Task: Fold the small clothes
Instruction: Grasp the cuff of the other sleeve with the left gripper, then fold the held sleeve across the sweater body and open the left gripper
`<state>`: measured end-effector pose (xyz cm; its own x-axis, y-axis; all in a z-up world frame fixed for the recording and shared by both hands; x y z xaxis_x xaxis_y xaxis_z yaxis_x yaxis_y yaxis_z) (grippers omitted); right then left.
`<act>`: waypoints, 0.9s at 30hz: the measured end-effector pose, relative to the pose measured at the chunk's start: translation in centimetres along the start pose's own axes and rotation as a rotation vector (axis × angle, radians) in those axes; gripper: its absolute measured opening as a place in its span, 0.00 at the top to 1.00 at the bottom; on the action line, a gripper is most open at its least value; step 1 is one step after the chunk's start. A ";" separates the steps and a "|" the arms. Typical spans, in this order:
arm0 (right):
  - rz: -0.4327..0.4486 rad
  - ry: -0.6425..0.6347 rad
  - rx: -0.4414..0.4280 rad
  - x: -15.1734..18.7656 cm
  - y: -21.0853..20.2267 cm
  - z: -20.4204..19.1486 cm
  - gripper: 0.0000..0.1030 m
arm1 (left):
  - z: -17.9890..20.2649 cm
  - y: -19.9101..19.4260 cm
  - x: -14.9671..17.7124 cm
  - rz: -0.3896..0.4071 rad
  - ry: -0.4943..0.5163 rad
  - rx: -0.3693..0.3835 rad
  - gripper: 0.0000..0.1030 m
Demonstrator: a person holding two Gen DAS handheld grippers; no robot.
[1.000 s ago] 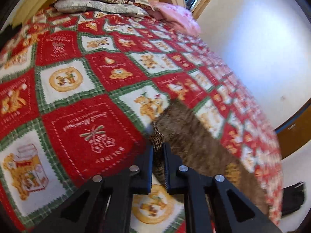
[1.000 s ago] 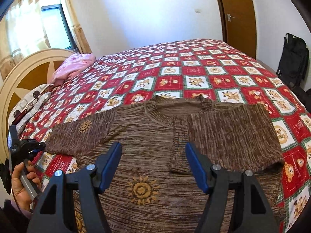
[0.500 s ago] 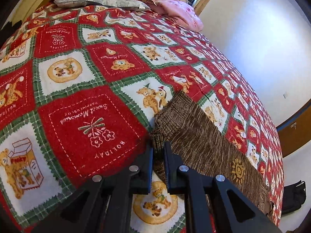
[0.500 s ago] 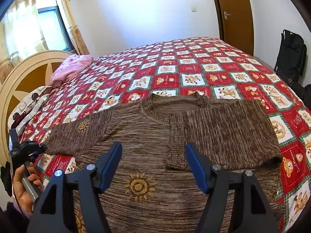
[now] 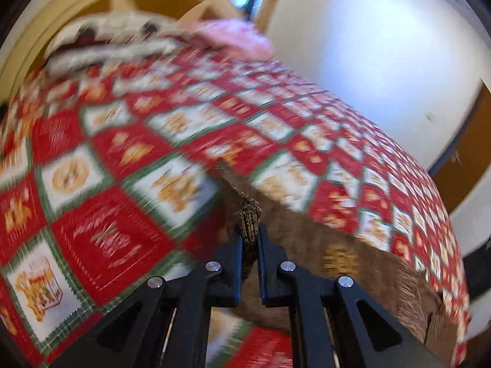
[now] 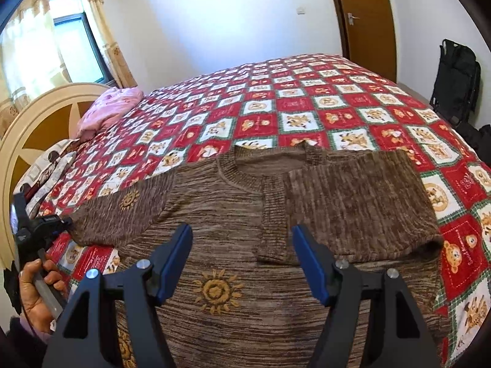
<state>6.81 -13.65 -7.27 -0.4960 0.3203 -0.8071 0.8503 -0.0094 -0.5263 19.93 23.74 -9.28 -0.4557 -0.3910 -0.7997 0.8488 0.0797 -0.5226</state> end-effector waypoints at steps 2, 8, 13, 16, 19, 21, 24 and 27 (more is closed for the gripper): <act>0.002 0.024 0.008 -0.1 -0.2 0.8 0.30 | 2.8 -0.9 -0.5 0.019 0.040 0.048 0.93; 0.013 0.086 0.057 -0.4 -0.8 3.9 0.30 | 13.9 -4.7 1.1 0.033 0.204 0.262 0.93; 0.002 0.148 0.096 -0.2 -1.0 6.8 0.30 | 21.7 -7.2 6.6 -0.022 0.319 0.411 0.92; -0.002 0.173 0.114 0.0 -1.3 8.2 0.30 | 24.9 -7.6 10.5 -0.065 0.389 0.445 0.92; -0.008 0.183 0.125 0.2 -1.4 9.0 0.30 | 26.2 -6.8 14.6 -0.142 0.439 0.427 0.92; -0.019 0.188 0.125 0.4 -1.3 9.4 0.30 | 26.0 -6.5 16.3 -0.169 0.469 0.402 0.92; -0.036 0.201 0.126 0.7 -1.1 9.7 0.30 | 25.8 -6.3 17.9 -0.238 0.505 0.398 0.91; -0.054 0.225 0.116 0.9 -0.9 9.8 0.30 | 25.2 -7.4 18.3 -0.234 0.563 0.406 0.90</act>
Point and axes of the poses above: each gripper's, at about its wrist camera, not at the fingertips, and y roughly the way its jaws point, z to its right, x to its underside, the point moved 7 cm from there along y, roughly the way its jaws point, and after that the axes turned 10 degrees about z, right-handed, at the moved point
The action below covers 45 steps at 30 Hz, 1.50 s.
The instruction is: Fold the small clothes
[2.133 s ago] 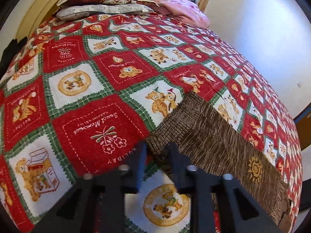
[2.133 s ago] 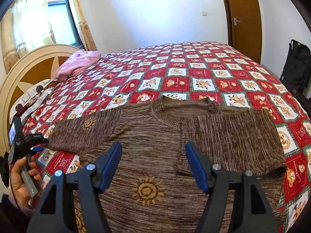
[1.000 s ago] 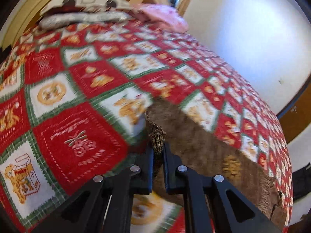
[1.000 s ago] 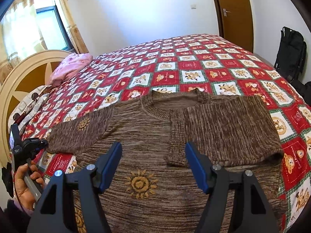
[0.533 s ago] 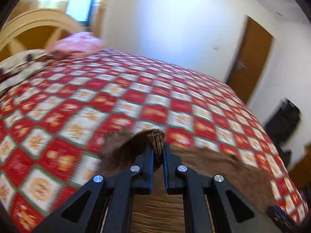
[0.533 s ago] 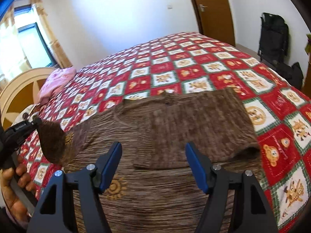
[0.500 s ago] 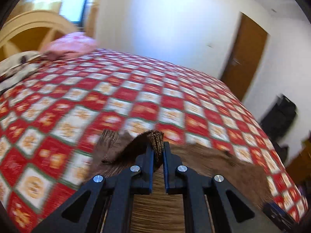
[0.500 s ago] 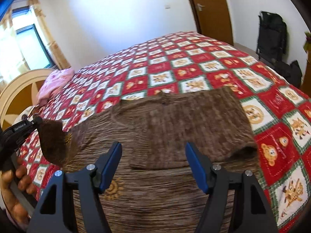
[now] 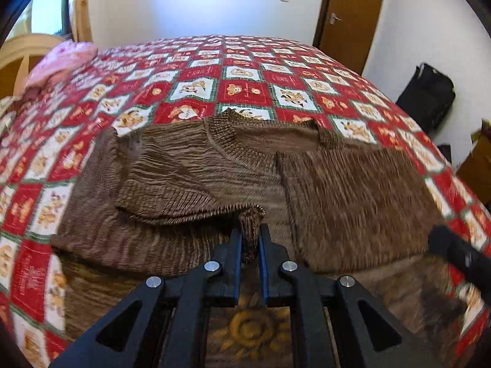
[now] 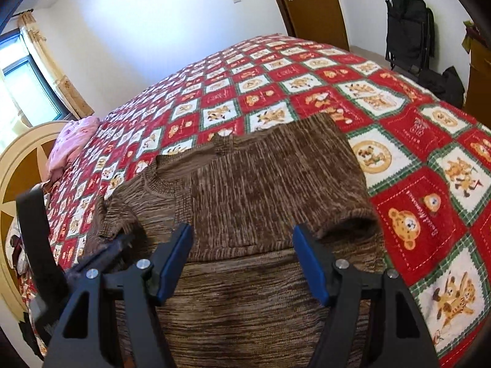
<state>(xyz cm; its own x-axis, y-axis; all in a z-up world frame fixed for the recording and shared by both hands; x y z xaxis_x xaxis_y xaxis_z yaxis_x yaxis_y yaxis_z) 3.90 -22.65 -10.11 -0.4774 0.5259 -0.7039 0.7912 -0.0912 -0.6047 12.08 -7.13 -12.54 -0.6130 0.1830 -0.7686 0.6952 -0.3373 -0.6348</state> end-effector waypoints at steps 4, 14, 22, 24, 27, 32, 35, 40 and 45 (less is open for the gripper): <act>-0.024 0.020 -0.036 -0.3 0.0 -0.5 0.29 | -1.3 -3.5 1.3 -0.014 -0.015 0.066 0.90; -0.061 -0.203 -0.194 -1.5 1.8 -9.2 0.26 | -8.4 -8.5 3.5 0.055 -0.050 -0.076 0.90; -0.123 -0.641 -0.329 4.5 7.0 -19.2 0.27 | -13.8 -9.8 3.3 0.078 -0.178 -0.128 0.90; -0.130 -0.747 -0.303 6.0 8.9 -20.2 0.29 | -14.4 -9.8 3.6 0.073 -0.190 -0.126 0.90; -0.167 -0.843 -0.237 7.4 11.4 -20.1 0.44 | -14.9 -9.7 4.0 0.064 -0.192 -0.129 0.90; -0.219 -0.611 -0.311 5.1 11.0 -18.3 0.87 | -15.3 -8.9 3.8 0.059 -0.209 -0.119 0.90; -0.209 -0.338 -0.409 2.3 9.3 -16.3 0.88 | -15.1 -8.7 3.7 0.062 -0.223 -0.100 0.90; -0.231 0.049 -0.506 -0.6 8.8 -11.8 0.89 | -13.9 -8.4 3.5 0.057 -0.214 -0.070 0.90; -0.243 0.141 -0.371 0.0 10.9 -7.6 0.89 | -13.1 -8.3 3.4 0.051 -0.199 -0.068 0.90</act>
Point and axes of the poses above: each gripper's, at about its wrist camera, not at the fingertips, and y roughly the way its jaws point, z to its right, x to its underside, the point moved 7 cm from there along y, roughly the way its jaws point, and after that the axes turned 10 degrees about z, right-handed, at the moved point
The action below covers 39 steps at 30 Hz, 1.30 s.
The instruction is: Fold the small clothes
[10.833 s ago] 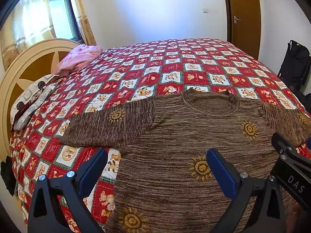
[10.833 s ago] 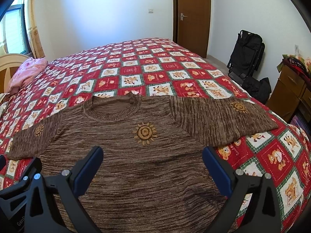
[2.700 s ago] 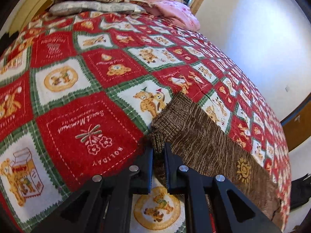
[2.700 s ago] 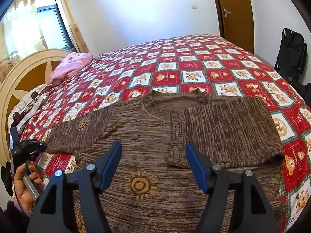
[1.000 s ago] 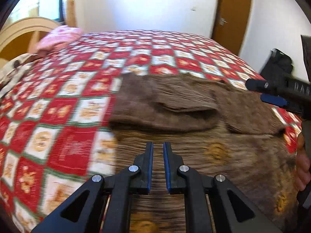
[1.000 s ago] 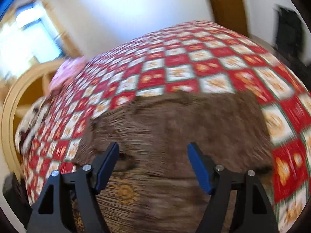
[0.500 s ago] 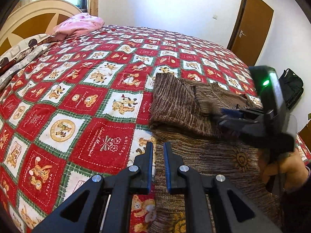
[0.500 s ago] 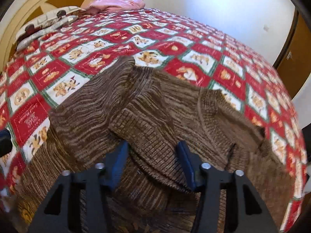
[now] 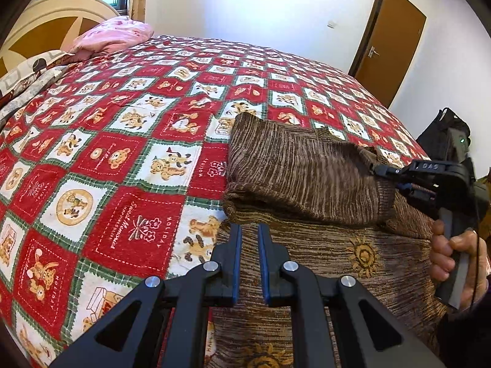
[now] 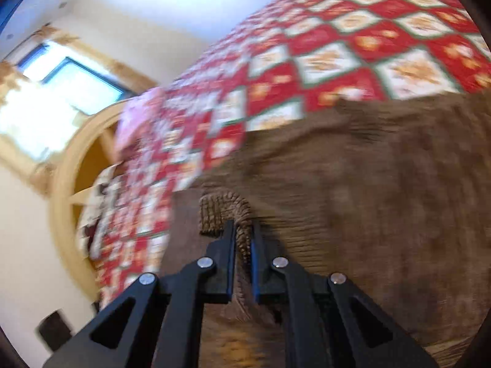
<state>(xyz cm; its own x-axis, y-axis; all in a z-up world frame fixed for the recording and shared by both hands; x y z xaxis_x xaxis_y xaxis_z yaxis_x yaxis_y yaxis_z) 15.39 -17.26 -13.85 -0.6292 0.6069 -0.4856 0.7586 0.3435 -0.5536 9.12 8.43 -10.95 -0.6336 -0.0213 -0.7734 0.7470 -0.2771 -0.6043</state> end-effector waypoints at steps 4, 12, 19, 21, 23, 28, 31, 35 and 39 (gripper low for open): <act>0.031 0.017 0.070 -0.4 0.0 1.4 0.90 | 0.3 0.2 0.1 -0.011 0.010 -0.003 0.90; 0.064 -0.071 0.135 -1.6 -2.0 1.1 0.66 | 0.7 0.3 0.2 -0.009 0.034 -0.011 0.90; -0.005 -0.341 0.018 1.6 -1.3 -4.6 0.49 | 1.0 1.1 0.6 -0.030 0.030 -0.007 0.90; -0.080 -0.357 0.007 2.5 0.9 -4.8 0.68 | 1.1 0.9 0.5 -0.025 0.040 -0.006 0.90; -0.102 -0.355 0.044 2.2 2.5 -3.8 0.74 | 0.8 0.7 0.4 -0.018 0.041 -0.009 0.90; 0.015 -0.218 0.162 -2.4 2.1 1.4 0.86 | -0.3 0.7 0.3 -0.013 0.024 -0.025 0.90; 0.066 -0.245 0.235 -3.0 -0.1 2.1 0.78 | -0.7 1.1 0.3 -0.021 0.010 -0.029 0.90; 0.041 -0.311 0.165 -0.4 -2.6 -0.2 0.77 | -0.7 1.2 0.3 -0.024 0.011 -0.034 0.90; -0.023 -0.428 0.128 3.7 -2.7 -2.3 0.77 | -0.4 0.2 -0.1 0.000 0.036 -0.039 0.90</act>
Point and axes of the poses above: each gripper's, at about its wrist camera, not at the fingertips, and y roughly the way its jaws point, z to its right, x to its underside, the point moved 7 cm from there along y, roughly the way its jaws point, and after that the axes turned 10 degrees about z, right-handed, at the moved point
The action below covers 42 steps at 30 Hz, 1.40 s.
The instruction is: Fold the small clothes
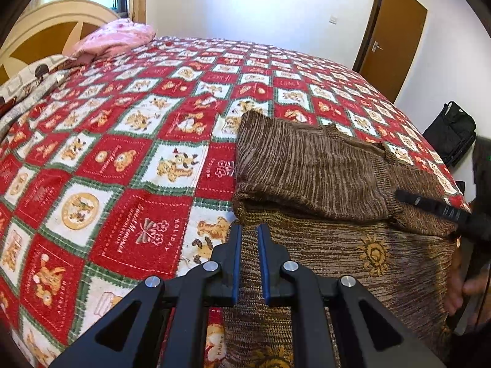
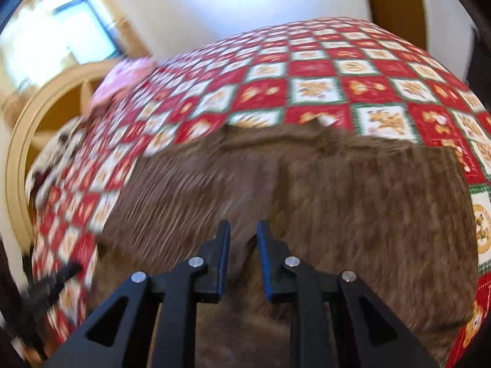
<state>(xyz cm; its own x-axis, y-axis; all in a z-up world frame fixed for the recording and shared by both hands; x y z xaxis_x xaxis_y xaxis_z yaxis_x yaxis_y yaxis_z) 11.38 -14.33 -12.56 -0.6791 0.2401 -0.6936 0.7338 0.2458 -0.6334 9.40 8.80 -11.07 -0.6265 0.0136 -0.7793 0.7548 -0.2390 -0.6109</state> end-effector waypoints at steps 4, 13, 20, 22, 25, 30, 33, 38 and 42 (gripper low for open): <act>-0.052 0.018 0.015 2.2 1.1 0.2 0.80 | -0.8 -1.8 -0.5 0.023 0.033 -0.036 0.90; -0.043 0.012 0.018 4.0 -5.7 -0.4 0.76 | -7.1 -6.1 0.7 0.064 0.086 -0.198 0.89; -0.026 -0.145 -0.227 7.7 -10.6 -9.5 0.27 | -11.6 -9.3 3.4 0.007 0.052 -0.299 0.89; -0.089 -0.189 -0.298 10.1 -10.5 -12.5 0.27 | -12.7 -10.4 3.9 0.003 0.010 -0.305 0.89; -0.170 -0.291 -0.391 13.9 -10.5 -16.5 0.27 | -13.8 -12.6 4.2 0.047 -0.018 -0.300 0.89; -0.218 -0.500 -0.481 18.4 -11.2 -21.4 0.27 | -14.6 -14.6 4.8 0.078 -0.040 -0.295 0.89; -0.248 -0.581 -0.501 20.8 -11.1 -23.4 0.27 | -14.8 -14.9 5.4 0.067 -0.080 -0.272 0.89; -0.316 -0.691 -0.511 24.7 -10.5 -25.4 0.33 | -15.7 -15.6 6.2 0.074 -0.112 -0.276 0.89; -0.298 -0.811 -0.425 26.1 -9.9 -25.2 0.42 | -15.8 -16.1 6.5 0.089 -0.105 -0.268 0.89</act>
<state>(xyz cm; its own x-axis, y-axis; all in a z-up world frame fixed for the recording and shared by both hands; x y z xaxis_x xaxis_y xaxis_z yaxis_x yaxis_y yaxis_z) -14.07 13.15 -15.72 -0.5004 -0.5704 -0.6513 0.3567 0.5496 -0.7554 -3.70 28.05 -8.51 -0.5613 -0.0995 -0.8216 0.8236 0.0302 -0.5664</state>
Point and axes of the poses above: each gripper's, at about its wrist camera, not at the fingertips, and y roughly the way its jaws point, z to its right, x to its underside, the point moved 7 cm from there along y, roughly the way its jaws point, and after that the axes turned 10 degrees about z, right-handed, at the moved point
